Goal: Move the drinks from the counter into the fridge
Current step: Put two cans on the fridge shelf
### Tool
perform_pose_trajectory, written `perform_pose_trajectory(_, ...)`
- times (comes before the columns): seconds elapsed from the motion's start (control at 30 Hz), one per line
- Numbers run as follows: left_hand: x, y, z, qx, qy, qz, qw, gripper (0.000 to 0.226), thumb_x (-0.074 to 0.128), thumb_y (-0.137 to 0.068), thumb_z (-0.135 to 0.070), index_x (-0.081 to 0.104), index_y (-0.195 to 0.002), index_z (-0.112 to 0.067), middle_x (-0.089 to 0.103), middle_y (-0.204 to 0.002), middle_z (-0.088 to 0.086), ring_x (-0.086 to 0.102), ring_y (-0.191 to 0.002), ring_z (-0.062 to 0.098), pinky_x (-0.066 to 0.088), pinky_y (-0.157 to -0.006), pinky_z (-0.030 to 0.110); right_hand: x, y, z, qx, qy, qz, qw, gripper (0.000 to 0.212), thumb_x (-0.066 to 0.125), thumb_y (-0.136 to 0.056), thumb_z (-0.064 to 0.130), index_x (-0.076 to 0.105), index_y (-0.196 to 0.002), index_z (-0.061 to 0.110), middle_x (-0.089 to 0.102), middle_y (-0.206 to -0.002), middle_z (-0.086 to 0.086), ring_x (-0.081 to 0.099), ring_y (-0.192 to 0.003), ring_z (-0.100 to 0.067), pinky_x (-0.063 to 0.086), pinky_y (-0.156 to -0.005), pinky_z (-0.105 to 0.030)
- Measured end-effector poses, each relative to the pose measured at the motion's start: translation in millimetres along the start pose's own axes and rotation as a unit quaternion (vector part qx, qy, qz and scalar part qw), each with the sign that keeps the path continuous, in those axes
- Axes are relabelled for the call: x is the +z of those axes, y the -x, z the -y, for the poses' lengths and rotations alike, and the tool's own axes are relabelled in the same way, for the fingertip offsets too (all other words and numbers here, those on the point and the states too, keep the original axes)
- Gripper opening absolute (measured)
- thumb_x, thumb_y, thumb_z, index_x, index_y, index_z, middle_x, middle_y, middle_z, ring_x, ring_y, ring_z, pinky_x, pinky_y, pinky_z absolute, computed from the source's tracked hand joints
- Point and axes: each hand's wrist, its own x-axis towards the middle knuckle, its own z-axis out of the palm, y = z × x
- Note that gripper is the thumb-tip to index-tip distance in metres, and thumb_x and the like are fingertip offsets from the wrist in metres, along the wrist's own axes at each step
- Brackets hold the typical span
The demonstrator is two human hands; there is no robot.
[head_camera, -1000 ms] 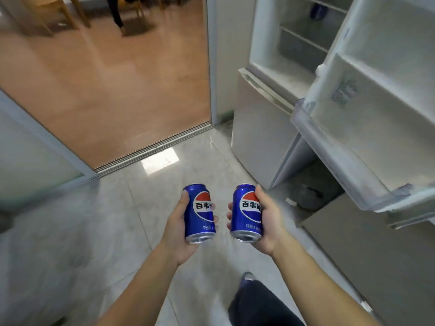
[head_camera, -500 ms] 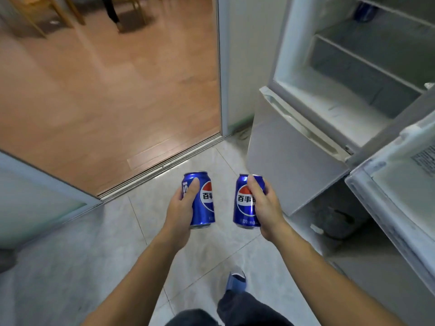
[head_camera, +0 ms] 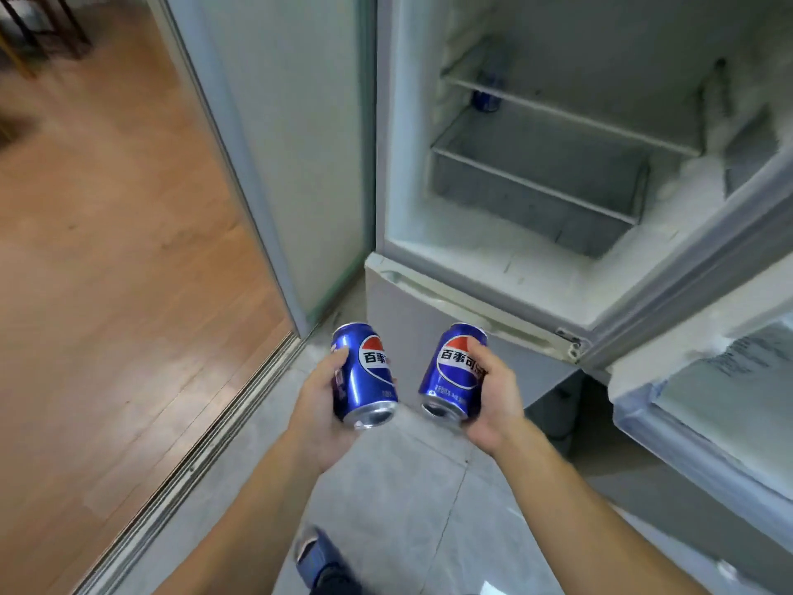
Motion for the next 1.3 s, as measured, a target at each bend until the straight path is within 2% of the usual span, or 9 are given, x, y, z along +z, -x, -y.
perform_pose_trajectory(0.17,38.8,-50.7,-72.8,0.017,-0.146,0.075,0.986,0.059,0.067,-0.076,-0.031,0.058,-0.129,-0.007,0.067,-0.117,0.016,0.065,-0.099,0.031,0.059,-0.075,0.04,34.5,-16.1,39.6,-0.095,-0.008,-0.024,0.995,0.052,0.078,-0.066,0.034,0.067,-0.111,0.011,0.074,-0.088,-0.008,0.072,-0.073,-0.024,0.059,-0.062,-0.04)
perform_pose_trajectory(0.27,58.0,-74.2,-89.7,0.039,-0.211,0.117,0.97,0.055,0.072,-0.072,-0.027,0.063,-0.123,-0.007,0.07,-0.11,0.014,0.065,-0.097,0.03,0.056,-0.082,0.046,39.5,-26.3,57.6,-0.141,-0.007,-0.078,0.987,0.066,0.083,-0.062,0.034,0.064,-0.119,0.007,0.074,-0.1,-0.01,0.071,-0.086,-0.027,0.059,-0.072,-0.045)
perform_pose_trajectory(0.4,80.9,-111.1,-96.9,0.107,-0.283,0.125,0.945,0.067,0.089,-0.058,-0.012,0.062,-0.12,-0.013,0.072,-0.111,0.014,0.068,-0.099,0.03,0.054,-0.092,0.051,37.2,-51.5,83.7,-0.208,0.015,-0.14,0.968,0.052,0.087,-0.069,0.025,0.066,-0.115,0.012,0.074,-0.105,-0.01,0.071,-0.089,-0.026,0.059,-0.07,-0.044)
perform_pose_trajectory(0.53,109.7,-145.3,-109.4,0.203,-0.337,0.116,0.912,0.073,0.09,-0.049,-0.018,0.059,-0.114,-0.029,0.072,-0.107,-0.003,0.07,-0.093,0.011,0.056,-0.072,0.023,51.8,-88.3,122.1,-0.326,0.095,-0.155,0.928,0.048,0.088,-0.068,0.02,0.063,-0.109,0.027,0.074,-0.097,0.008,0.071,-0.085,-0.009,0.057,-0.071,-0.028)
perform_pose_trajectory(0.63,131.6,-170.2,-126.7,0.243,-0.381,0.1,0.886,0.077,0.091,-0.045,-0.027,0.056,-0.112,-0.042,0.069,-0.106,-0.017,0.068,-0.093,0.003,0.055,-0.071,0.018,73.3,-123.2,164.1,-0.385,0.189,-0.158,0.889,0.058,0.088,-0.061,0.03,0.061,-0.112,0.033,0.072,-0.101,0.013,0.069,-0.085,-0.002,0.053,-0.07,-0.017)
perform_pose_trajectory(0.77,160.6,-197.9,-140.5,0.269,-0.393,0.082,0.875,0.076,0.091,-0.042,-0.033,0.055,-0.107,-0.048,0.065,-0.104,-0.027,0.065,-0.096,-0.003,0.055,-0.073,0.016,100.5,-172.6,219.3,-0.43,0.259,-0.149,0.852,0.061,0.087,-0.061,0.037,0.06,-0.116,0.036,0.069,-0.103,0.018,0.065,-0.087,0.005,0.049,-0.074,-0.017)
perform_pose_trajectory(0.9,176.6,-219.0,-139.0,0.306,-0.382,0.075,0.868,0.072,0.093,-0.054,-0.016,0.055,-0.109,-0.043,0.063,-0.102,-0.031,0.062,-0.095,-0.01,0.05,-0.07,0.007,125.8,-220.8,263.0,-0.474,0.251,-0.133,0.834,0.06,0.086,-0.068,0.023,0.055,-0.12,0.026,0.066,-0.101,0.02,0.063,-0.086,0.007,0.048,-0.075,-0.014)
perform_pose_trajectory(1.13,180.2,-231.2,-139.1,0.302,-0.385,0.055,0.87,0.072,0.094,-0.058,-0.017,0.052,-0.108,-0.048,0.06,-0.102,-0.037,0.057,-0.096,-0.016,0.049,-0.067,0.005,149.1,-280.8,289.6,-0.486,0.286,-0.113,0.818,0.061,0.086,-0.066,0.025,0.058,-0.121,0.022,0.069,-0.111,0.006,0.066,-0.101,-0.014,0.054,-0.093,-0.035)
perform_pose_trajectory(1.3,187.9,-233.2,-145.2,0.303,-0.374,0.04,0.876,0.073,0.093,-0.058,-0.013,0.051,-0.108,-0.046,0.059,-0.099,-0.039,0.056,-0.094,-0.019,0.048,-0.064,0.004,170.8,-308.5,310.8,-0.493,0.281,-0.099,0.818,0.06,0.082,-0.073,0.018,0.057,-0.127,0.021,0.065,-0.117,0.007,0.062,-0.107,-0.009,0.049,-0.094,-0.021)
